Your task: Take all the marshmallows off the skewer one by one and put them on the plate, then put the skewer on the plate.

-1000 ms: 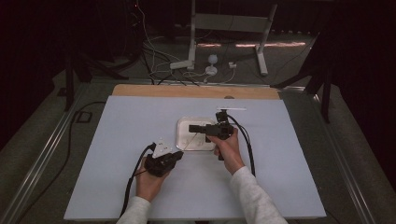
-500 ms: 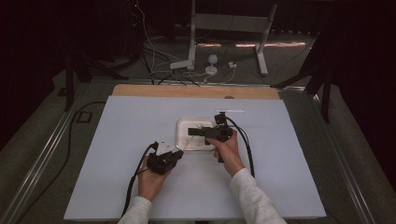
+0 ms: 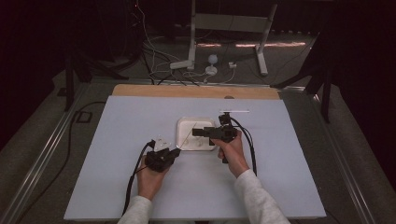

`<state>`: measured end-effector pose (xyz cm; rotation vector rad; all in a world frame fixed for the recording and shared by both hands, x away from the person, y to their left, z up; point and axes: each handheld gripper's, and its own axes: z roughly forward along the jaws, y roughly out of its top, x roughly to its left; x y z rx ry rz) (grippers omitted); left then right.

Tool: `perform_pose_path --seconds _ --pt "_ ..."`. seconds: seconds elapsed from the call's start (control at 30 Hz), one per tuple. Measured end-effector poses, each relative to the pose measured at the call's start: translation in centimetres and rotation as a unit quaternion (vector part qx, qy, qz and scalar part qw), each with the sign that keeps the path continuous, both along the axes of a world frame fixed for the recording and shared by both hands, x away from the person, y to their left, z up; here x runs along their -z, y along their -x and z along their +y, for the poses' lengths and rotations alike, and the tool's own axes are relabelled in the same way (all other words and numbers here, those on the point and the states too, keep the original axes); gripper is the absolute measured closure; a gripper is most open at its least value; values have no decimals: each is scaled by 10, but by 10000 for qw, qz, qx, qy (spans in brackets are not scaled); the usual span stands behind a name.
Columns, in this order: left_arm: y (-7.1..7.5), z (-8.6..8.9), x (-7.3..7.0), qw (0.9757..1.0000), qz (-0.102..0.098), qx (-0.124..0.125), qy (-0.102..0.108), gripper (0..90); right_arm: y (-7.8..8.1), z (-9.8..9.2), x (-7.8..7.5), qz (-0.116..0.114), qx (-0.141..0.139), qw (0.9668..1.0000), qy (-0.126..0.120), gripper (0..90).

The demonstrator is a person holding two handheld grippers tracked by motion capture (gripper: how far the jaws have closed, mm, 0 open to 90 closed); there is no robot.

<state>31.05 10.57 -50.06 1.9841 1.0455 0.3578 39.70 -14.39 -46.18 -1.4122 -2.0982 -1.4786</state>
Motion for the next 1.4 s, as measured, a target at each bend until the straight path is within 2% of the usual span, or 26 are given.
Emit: perform_pose_path --seconds 0.37,0.5,0.6,1.1,1.23,1.33,1.4 --pt "-12 -6 -9 9995 -79 -132 263 900 10 -7 -1 -476 -114 9982 333 178" --pt "-18 -9 -14 9992 -103 -200 326 900 12 -12 2 -489 -116 9982 324 167" --pt "-23 -12 -17 9990 -114 -252 363 900 14 -16 5 -480 -134 9978 426 164" --pt "-44 -23 -13 9983 19 -504 295 898 25 -32 5 -721 -29 9953 640 164" --pt "-48 -27 -11 9982 49 -533 281 897 29 -35 3 -845 -15 9937 738 162" --pt "-50 -30 -9 9982 38 -487 345 895 31 -37 4 -903 -54 9928 790 148" --pt "-51 -33 -7 9984 65 -488 291 896 33 -39 5 -887 -65 9928 808 145"
